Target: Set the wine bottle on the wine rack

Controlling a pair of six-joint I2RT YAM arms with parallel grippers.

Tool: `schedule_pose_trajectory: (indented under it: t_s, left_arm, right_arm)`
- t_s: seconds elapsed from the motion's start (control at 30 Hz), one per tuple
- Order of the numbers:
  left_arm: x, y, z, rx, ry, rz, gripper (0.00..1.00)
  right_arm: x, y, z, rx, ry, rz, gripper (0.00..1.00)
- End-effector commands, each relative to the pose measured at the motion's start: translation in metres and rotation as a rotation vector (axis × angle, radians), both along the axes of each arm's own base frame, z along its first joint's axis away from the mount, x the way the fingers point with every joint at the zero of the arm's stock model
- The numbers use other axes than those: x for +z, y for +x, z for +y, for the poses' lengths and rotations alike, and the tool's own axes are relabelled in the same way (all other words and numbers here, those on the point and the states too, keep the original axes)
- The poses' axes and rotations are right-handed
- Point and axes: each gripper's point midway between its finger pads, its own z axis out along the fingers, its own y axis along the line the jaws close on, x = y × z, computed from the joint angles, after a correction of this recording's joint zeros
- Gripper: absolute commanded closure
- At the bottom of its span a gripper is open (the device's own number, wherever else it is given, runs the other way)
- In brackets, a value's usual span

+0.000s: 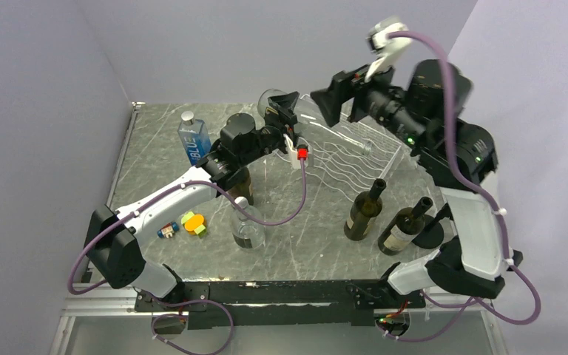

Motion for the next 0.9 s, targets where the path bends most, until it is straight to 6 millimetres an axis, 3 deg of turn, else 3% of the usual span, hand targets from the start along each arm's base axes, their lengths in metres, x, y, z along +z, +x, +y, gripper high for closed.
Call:
schedule_pose_trajectory:
  t_s: [0.0, 0.13, 0.4, 0.63, 0.77, 0.87]
  left_arm:
    - [0.090, -0.028, 0.023, 0.008, -0.034, -0.305, 0.99]
    - [0.092, -0.034, 0.029, 0.012, -0.024, -0.328, 0.99]
    - [0.094, -0.045, 0.034, -0.009, -0.028, -0.345, 0.99]
    - [0.094, -0.050, 0.038, -0.012, -0.017, -0.357, 0.99]
    - [0.094, -0.051, 0.039, -0.014, -0.024, -0.351, 0.99]
    - [0.095, -0.052, 0.041, -0.012, -0.030, -0.350, 0.99]
  right_arm:
    - [-0.096, -0.012, -0.012, 0.009, -0.239, 0.331, 0.14]
    - [-0.135, -0.021, -0.015, 0.042, -0.288, 0.476, 0.13]
    - [-0.186, -0.035, -0.021, 0.087, -0.346, 0.656, 0.12]
    - [-0.214, -0.024, -0.012, 0.083, -0.391, 0.722, 0.36]
    - [-0.222, -0.020, 0.000, 0.126, -0.393, 0.740, 0.42]
    - [-0.227, -0.019, 0.005, 0.141, -0.394, 0.749, 0.40]
